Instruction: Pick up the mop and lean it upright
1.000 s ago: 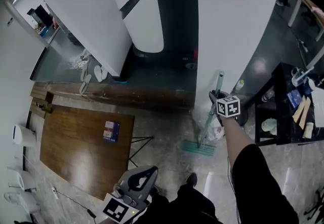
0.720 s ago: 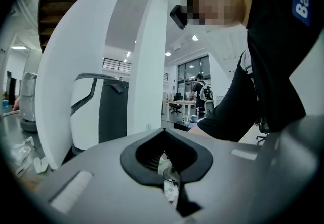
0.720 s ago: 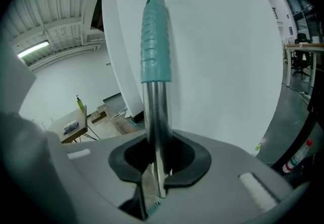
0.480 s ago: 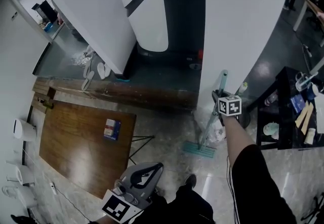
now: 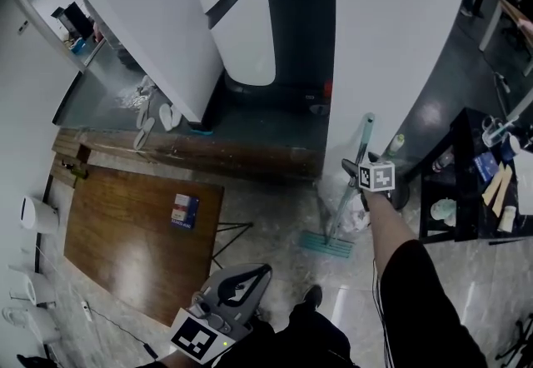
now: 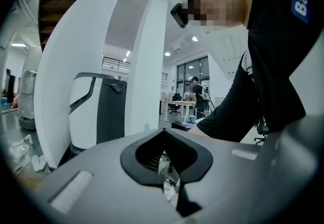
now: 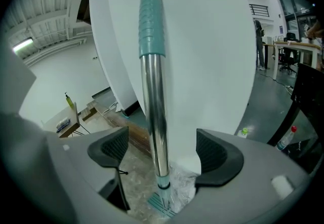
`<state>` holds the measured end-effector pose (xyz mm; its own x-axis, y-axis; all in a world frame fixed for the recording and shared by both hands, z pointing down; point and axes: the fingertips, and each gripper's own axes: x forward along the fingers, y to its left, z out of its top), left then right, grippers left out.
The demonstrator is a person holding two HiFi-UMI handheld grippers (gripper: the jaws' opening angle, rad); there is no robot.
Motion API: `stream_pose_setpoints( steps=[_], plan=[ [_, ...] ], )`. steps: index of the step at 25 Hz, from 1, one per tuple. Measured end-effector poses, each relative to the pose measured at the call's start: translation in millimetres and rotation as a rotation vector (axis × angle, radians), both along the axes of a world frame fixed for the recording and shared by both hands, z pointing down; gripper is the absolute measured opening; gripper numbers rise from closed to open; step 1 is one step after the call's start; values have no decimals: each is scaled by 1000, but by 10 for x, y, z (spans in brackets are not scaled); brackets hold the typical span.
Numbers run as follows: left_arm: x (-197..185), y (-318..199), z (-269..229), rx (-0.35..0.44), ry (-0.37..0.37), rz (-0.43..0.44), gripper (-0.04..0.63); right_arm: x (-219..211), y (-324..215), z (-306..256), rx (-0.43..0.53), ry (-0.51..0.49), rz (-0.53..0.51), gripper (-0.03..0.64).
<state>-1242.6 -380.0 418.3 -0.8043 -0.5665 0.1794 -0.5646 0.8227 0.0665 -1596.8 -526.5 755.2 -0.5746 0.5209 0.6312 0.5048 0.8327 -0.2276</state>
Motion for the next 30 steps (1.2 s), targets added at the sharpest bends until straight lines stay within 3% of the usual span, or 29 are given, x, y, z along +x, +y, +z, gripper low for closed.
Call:
stream_pose_setpoints(
  steps=[5,10,14,18,23,30],
  plan=[
    [43,-57,-27,27,-14,37,18,668,-259,199,-45,55,31,423],
    [177,-79,-77,56,-28,82,18,2024,-278,424,-157,140,28,415],
    [315,-110,-136,90,-48,136,18,3089,-204,279,-265,187,74,350],
    [522,-83,-151,111,-54,195,18,3727,66,-297,-352,116,68,246],
    [850,19,-126,133,-50,260,18,4113,396,-1171,-429,-46,69,135],
    [1460,276,-175,166,-62,340,18,4770,794,-1990,-459,-176,83,88]
  ],
)
